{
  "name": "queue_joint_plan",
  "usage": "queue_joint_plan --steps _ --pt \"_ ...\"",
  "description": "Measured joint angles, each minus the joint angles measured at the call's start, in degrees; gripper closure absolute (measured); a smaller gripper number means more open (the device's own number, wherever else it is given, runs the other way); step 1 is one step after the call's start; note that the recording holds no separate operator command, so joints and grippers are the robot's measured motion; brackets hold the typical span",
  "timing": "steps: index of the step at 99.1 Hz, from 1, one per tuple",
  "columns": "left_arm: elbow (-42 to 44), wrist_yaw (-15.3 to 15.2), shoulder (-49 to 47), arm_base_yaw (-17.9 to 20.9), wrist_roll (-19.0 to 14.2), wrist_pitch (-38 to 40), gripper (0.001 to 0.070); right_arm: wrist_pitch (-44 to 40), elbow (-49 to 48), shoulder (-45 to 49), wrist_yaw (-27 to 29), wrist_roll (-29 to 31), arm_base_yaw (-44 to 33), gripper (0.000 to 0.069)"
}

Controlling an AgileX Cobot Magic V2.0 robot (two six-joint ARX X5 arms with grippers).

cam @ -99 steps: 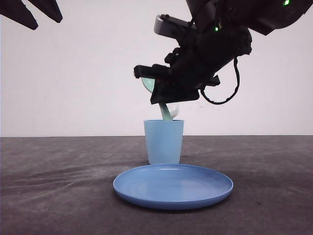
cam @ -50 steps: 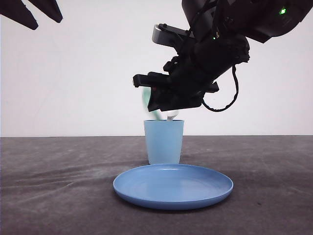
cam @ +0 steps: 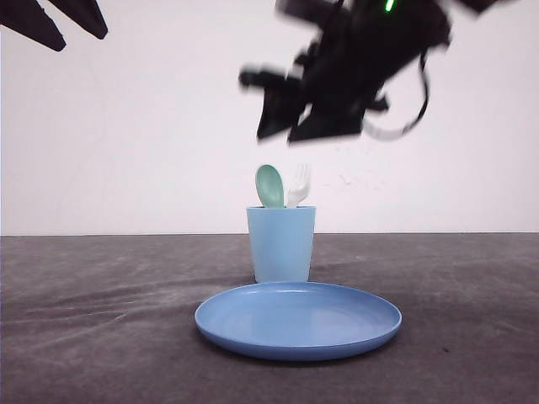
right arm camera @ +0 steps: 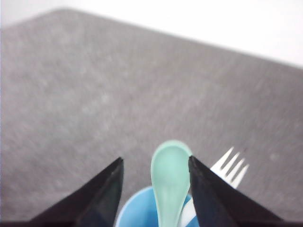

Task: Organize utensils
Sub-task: 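Release the green spoon into the cup and raise the right gripper, then lower the open right gripper around the blue cup and close on it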

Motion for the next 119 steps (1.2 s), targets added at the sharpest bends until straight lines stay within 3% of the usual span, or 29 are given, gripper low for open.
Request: queue_joint_plan --steps 24,30,40,45,80,119 --pt "0.0 0.0 0.0 0.0 0.0 0.0 0.0433 -15.8 0.0 -15.0 -0.2 0.0 1.4 0.0397" --pt "0.0 0.0 0.0 0.0 0.0 0.0 0.0433 -19.4 0.0 -18.5 -0.2 0.0 1.5 0.0308" --pt "0.0 0.0 0.0 0.0 0.0 0.0 0.0433 -24.0 0.0 -23.4 -0.2 0.0 1.5 0.0070" --pt "0.0 0.0 0.0 0.0 0.0 0.0 0.0433 -26.1 0.0 -24.9 -0.2 0.1 1.5 0.0009" --pt "0.0 0.0 0.0 0.0 0.0 0.0 0.0433 -38.8 0.0 -22.6 -0.2 5.2 3.7 0.0011" --pt "0.0 0.0 0.0 0.0 -0.2 0.0 0.0433 -36.3 0.0 -6.0 1.7 13.1 5.2 0.0011"
